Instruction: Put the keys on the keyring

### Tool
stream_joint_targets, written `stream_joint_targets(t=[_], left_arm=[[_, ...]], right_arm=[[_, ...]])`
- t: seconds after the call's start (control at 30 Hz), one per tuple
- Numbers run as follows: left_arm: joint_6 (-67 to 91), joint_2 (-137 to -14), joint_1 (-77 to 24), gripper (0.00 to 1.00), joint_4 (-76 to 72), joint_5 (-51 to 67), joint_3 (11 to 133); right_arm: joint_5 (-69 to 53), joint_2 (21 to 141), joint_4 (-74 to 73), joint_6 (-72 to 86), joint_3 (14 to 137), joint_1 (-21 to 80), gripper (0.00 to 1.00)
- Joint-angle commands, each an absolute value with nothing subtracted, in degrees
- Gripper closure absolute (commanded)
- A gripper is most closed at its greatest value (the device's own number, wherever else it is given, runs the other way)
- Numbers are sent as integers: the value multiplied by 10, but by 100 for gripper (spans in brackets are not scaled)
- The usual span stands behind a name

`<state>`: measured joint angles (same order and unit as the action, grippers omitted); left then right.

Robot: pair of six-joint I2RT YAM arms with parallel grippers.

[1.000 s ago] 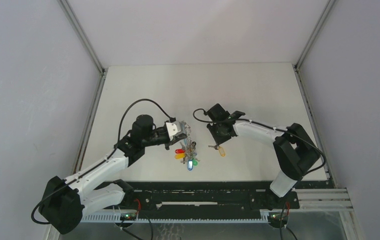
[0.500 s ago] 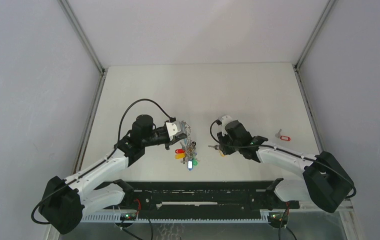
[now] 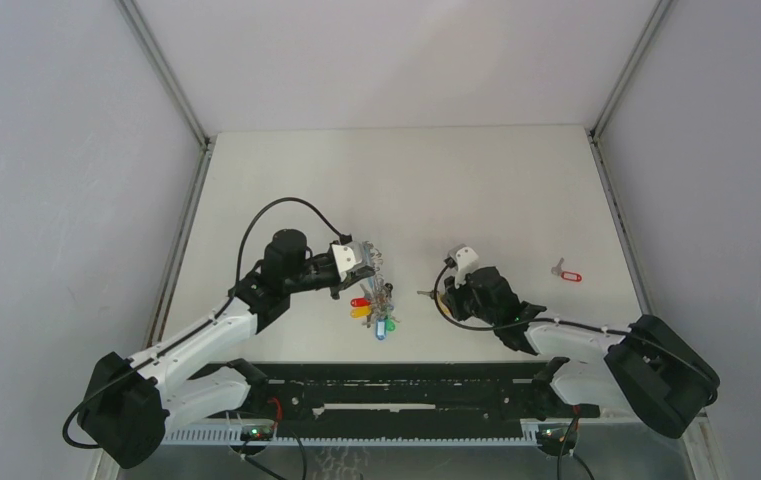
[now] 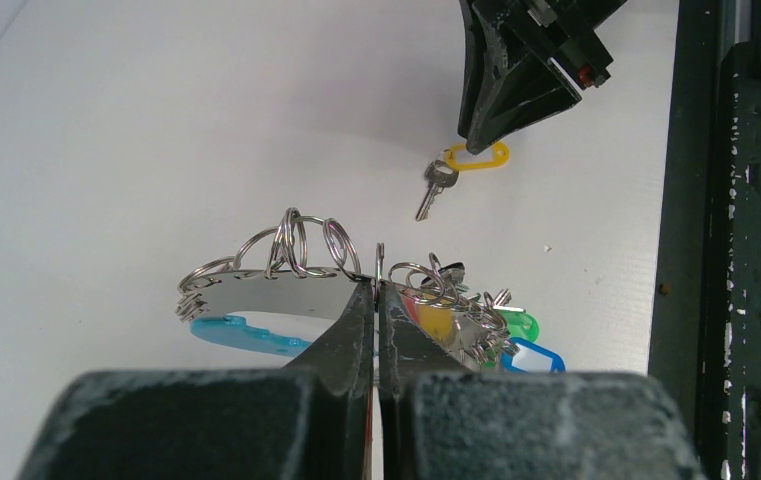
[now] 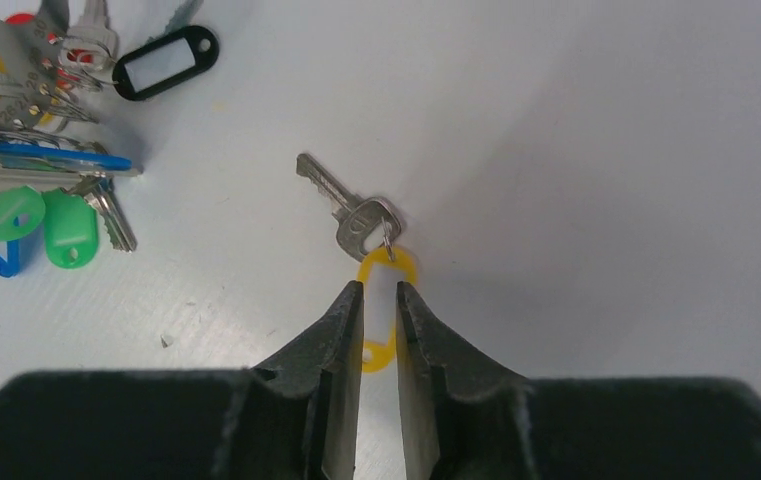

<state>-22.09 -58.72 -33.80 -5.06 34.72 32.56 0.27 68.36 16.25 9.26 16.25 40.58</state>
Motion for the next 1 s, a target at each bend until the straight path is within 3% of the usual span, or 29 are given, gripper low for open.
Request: stream_joint_targets(t=[0.0,0.97], left_arm=[[-223,-576,-340,100,-96,359,315],[-223,-576,-340,100,-96,361,314]], right_arm=[[11,665,259,66,150,407,82],[-2,740,286,39,167,397,82]])
